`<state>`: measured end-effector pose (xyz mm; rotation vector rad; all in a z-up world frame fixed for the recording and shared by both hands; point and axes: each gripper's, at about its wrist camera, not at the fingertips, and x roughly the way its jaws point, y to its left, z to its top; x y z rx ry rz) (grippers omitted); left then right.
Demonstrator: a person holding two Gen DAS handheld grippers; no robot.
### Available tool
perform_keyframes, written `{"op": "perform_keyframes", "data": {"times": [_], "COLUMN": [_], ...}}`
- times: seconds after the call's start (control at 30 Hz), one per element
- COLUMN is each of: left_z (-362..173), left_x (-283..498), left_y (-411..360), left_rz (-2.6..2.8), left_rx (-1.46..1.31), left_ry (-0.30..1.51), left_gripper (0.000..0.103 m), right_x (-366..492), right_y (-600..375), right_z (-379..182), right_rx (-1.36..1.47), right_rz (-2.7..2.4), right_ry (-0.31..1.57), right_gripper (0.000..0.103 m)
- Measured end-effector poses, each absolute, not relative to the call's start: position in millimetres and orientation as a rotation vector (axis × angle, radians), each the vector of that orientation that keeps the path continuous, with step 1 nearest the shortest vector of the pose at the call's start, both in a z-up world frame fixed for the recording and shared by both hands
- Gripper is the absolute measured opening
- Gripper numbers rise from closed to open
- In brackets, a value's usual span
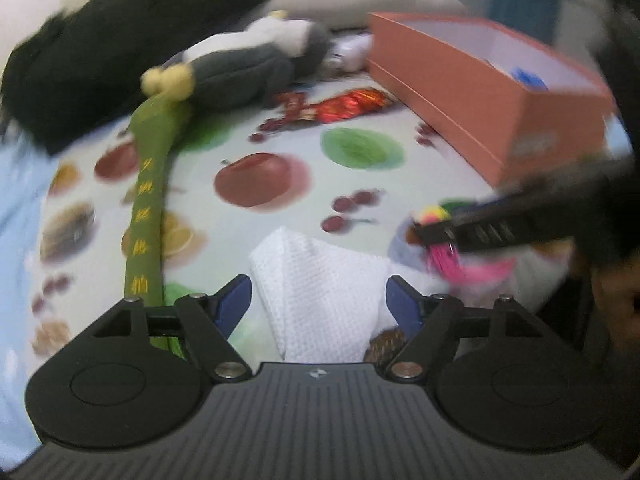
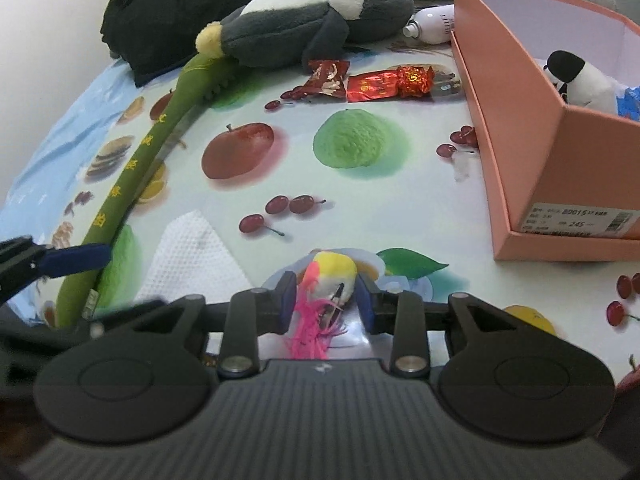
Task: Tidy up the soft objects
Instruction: 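Grasp the white tissue with the left gripper while the right gripper grasps the pink-feathered toy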
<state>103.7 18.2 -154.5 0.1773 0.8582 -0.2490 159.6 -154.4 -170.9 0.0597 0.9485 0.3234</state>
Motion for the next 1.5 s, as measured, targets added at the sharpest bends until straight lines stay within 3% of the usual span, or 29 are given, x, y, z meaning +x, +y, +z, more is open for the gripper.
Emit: {"op": "perform_keyframes", "data": {"times": [0.13,0.47,0.83,0.93,1.3,1.5], "left_z": [-161.4,-187.4,-198.0,-197.2,-190.0,-183.8], "left_x": [100.5,112.9,126.7,125.0,122.1,126.6], "left_y": [7.0,-10.3,13.8,13.4,8.0,22.6], "left_rz": [-0.281,-0.292,-0.251,-0.228,-0.202,-0.17], "left_rx": [0.283,0.396,0.136,0.118,0.04,-0.129], "left_ry": [0.847,0.873,0.965,0.962,0.97,1.002], "left_gripper": [0.08,0.081,0.079,0.074,0.032,0.021], "right_x": [162.6,158.4,150.1,150.2,147.1,142.0], "right_y": [-158.7,-176.3,-182.1,-181.7,-179.6,-183.9], "right_z": [-174.1,-164.8,-171.5,-171.0,-163.5,-153.5], "right_rx": [0.086,0.075,0.09,0.096,0.11,0.11], "right_rz": [0.296,0.259,0.252,0.252,0.266,0.256], "right_ry": [0.969,0.967,0.999,1.001,1.007,0.99], "right_gripper": [0.032,0.032,0.032,0.032,0.032,0.032]}}
